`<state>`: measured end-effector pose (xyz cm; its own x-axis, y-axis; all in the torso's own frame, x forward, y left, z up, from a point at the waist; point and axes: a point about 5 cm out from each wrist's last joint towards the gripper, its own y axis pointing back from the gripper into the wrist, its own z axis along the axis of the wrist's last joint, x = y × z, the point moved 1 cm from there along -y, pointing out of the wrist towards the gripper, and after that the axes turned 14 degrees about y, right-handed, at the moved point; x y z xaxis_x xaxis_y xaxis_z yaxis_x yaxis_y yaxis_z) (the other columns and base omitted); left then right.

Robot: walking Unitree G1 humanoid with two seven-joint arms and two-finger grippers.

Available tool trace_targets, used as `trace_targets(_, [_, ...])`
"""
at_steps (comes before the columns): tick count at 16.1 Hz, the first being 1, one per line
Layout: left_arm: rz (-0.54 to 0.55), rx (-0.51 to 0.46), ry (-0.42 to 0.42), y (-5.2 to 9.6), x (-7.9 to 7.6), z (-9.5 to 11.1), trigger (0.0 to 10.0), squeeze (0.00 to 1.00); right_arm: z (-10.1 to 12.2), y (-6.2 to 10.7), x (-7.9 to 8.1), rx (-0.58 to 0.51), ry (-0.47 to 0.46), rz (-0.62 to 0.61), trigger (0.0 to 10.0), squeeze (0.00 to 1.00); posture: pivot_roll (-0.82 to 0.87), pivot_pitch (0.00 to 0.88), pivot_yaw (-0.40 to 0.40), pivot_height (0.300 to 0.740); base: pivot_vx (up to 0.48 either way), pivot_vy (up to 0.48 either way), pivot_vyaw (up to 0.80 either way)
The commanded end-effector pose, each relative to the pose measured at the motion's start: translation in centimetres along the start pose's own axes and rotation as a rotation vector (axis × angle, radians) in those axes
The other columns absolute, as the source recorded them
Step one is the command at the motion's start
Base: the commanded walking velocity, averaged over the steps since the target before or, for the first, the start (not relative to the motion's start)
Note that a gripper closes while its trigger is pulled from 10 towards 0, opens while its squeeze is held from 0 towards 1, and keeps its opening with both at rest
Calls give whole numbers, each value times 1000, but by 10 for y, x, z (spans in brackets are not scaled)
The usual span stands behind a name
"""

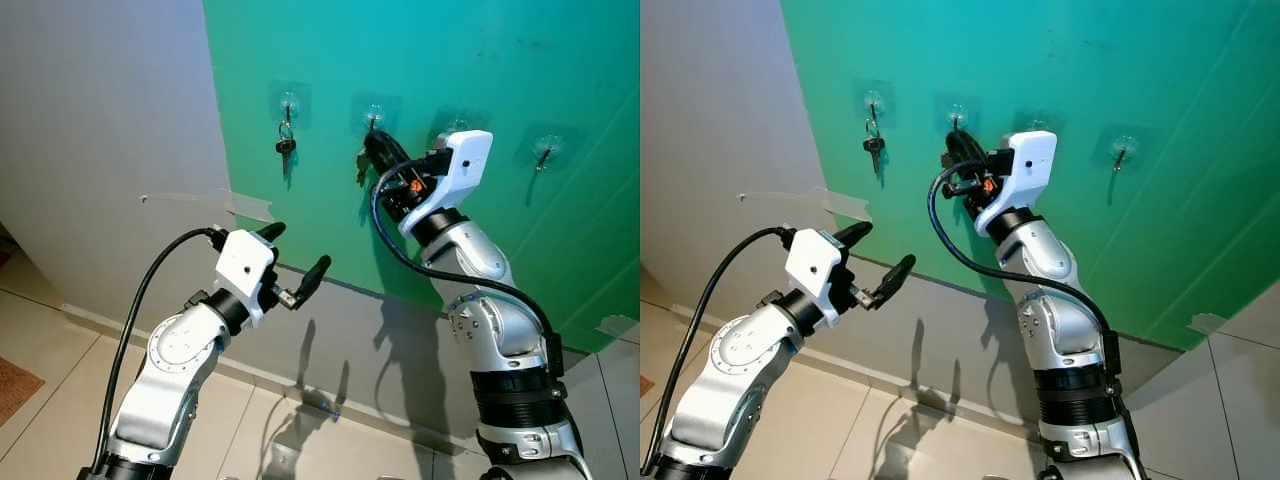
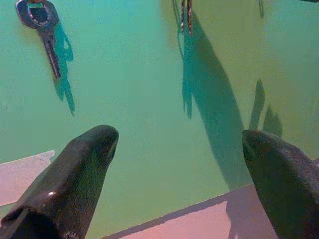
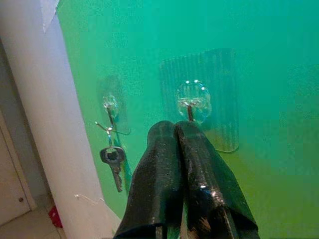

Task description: Hang keys on a hook

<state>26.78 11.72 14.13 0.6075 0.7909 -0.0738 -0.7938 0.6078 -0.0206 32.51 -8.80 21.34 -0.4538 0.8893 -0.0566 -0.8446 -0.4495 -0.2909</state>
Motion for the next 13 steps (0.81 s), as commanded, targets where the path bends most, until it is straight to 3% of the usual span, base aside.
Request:
trace_targets(1, [-16,-13,-14,-1,-1,6,10000,0,-4,3,-1,20,22,4,10000,0,-62,0,-35,740,0,0,0])
trace_targets(8, [-11,-15,-22,-3,0,7,10000,0,-17,12,4,75,35,34,10000,0,-61,0,-38,740,0,0,0])
trace_targets(13, [-15,-18,-24,-4,0,6,10000,0,1,7,6,-23,-11,46,10000,0,-63,0,-41,740,0,0,0])
